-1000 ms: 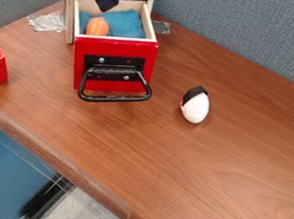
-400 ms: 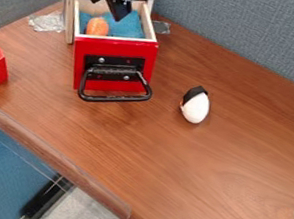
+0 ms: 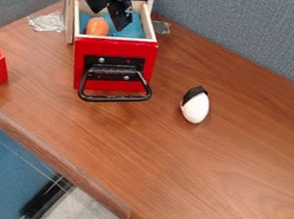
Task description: Take the orange object out of the cabinet and put in the left side of table
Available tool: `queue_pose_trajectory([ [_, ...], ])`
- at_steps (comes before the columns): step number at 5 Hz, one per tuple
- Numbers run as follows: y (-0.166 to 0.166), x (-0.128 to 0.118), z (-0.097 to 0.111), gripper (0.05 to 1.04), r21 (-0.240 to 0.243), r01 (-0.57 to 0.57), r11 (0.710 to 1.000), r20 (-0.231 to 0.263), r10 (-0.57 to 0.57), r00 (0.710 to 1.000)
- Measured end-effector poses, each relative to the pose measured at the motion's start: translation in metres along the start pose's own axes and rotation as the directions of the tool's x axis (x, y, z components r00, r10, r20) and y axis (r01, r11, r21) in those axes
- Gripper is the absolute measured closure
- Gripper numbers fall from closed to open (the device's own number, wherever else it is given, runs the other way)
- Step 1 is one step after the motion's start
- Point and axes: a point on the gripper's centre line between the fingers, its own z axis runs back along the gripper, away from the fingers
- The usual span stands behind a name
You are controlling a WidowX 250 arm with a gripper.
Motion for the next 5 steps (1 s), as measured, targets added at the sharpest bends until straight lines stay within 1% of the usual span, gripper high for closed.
queue_pose_trajectory([
  [1, 0.003, -0.003, -0.008, 0.083, 0.001, -0.007, 1.000, -0.013, 0.007, 1.000],
  [2, 0.006, 0.000, -0.011, 0.083, 0.007, -0.002, 1.000, -0.016, 0.002, 1.000],
  [5, 0.017, -0.003, -0.024, 0.083, 0.010, -0.003, 1.000, -0.047, 0.004, 0.999],
])
